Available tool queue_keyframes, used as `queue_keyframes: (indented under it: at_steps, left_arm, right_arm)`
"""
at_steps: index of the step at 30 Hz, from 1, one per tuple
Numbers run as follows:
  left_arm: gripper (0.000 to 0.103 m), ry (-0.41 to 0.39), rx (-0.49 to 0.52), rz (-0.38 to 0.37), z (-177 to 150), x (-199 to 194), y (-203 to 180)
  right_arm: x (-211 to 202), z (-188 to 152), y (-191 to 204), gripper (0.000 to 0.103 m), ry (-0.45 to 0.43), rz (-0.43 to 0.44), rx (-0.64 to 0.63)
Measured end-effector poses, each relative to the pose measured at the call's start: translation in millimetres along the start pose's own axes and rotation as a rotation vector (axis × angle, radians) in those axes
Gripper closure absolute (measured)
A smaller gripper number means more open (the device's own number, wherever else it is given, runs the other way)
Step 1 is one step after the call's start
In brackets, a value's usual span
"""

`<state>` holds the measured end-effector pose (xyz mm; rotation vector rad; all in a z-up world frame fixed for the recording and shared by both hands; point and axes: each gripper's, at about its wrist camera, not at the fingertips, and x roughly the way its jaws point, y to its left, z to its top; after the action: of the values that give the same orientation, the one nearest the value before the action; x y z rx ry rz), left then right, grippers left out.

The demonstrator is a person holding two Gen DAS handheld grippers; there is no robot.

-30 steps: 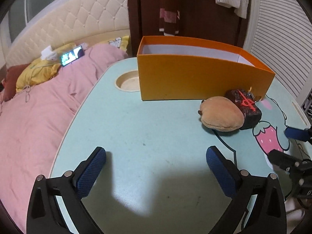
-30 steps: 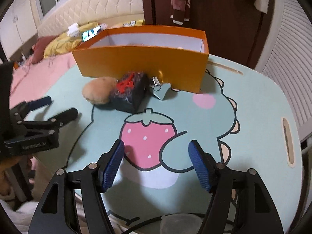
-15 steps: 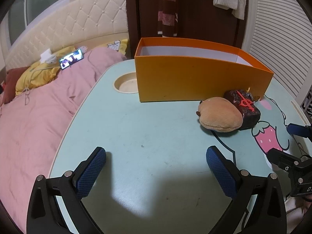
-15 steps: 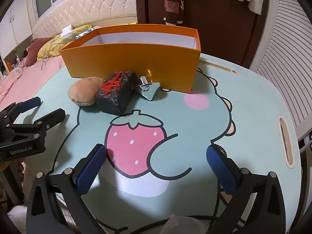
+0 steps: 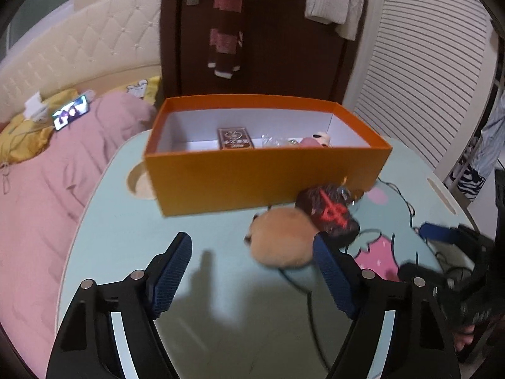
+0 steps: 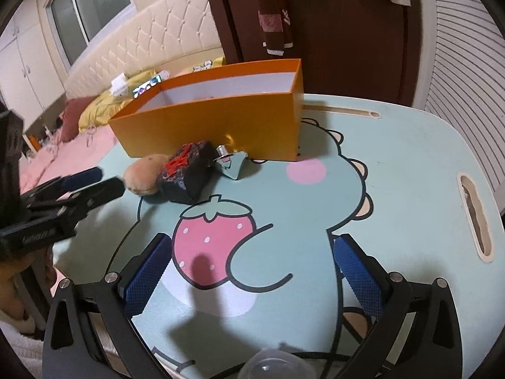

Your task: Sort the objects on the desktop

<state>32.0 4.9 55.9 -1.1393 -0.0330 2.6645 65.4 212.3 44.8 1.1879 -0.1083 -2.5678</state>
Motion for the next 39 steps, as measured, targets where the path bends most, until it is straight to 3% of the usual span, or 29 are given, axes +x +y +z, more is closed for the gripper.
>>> queue_keyframes:
  at_steps: [2, 5, 7, 10, 18, 20, 22, 27, 29, 31, 36, 39]
  left_arm:
    - [0.026, 0.030, -0.021, -0.019, 6.7, 10.7, -1.4]
    - [0.038, 0.060, -0.021, -0.031, 12.4, 22.1, -4.6]
    - [0.060, 0.081, -0.006, -0.034, 12.3, 26.8, -6.1]
    - [0.068, 0.109, 0.008, -0.064, 8.0, 26.4, -8.9]
    - [0.071, 0.107, 0.010, -0.091, -0.1, 15.0, -5.9]
    - [0.064, 0.115, -0.007, -0.091, 3.4, 19.2, -3.6]
    - [0.045, 0.114, -0.020, -0.092, 7.1, 22.0, -1.9]
    - [0.040, 0.106, -0.077, -0.105, 14.2, 28.6, 5.3]
    - [0.042, 0.098, -0.084, -0.096, 14.6, 29.0, 7.7]
    - [0.069, 0.085, -0.081, -0.091, 13.9, 27.6, 8.6]
    - [0.069, 0.070, -0.087, -0.110, 7.2, 13.5, 13.0]
    - [0.069, 0.075, -0.074, -0.066, -2.7, 1.4, 17.1]
  right_arm:
    - [-1.3, -1.2, -1.6, 0.001, -0.005, 0.009, 0.006]
    - [-1.4, -1.2, 0.3, 0.001, -0.008, 0.010, -0.001]
    - [0.3, 0.1, 1.6, 0.000, -0.010, 0.012, -0.006]
    - [0.8, 0.5, 1.3, 0.000, -0.012, 0.018, -0.006]
    - [1.4, 1.0, 0.8, 0.000, -0.014, 0.026, -0.003]
    - [1.4, 0.9, 0.8, 0.000, -0.014, 0.027, -0.003]
    - [1.8, 1.1, 1.4, 0.000, -0.013, 0.025, -0.005]
    - [2.4, 1.9, 0.8, 0.000, -0.011, 0.019, -0.007]
    - [2.7, 2.0, 1.0, 0.000, -0.010, 0.018, -0.009]
    - [3.1, 2.1, 1.1, 0.000, -0.010, 0.017, -0.011]
    - [3.3, 2.0, 1.5, 0.000, -0.008, 0.012, -0.014]
    - [3.1, 2.0, 1.8, 0.000, -0.008, 0.010, -0.015]
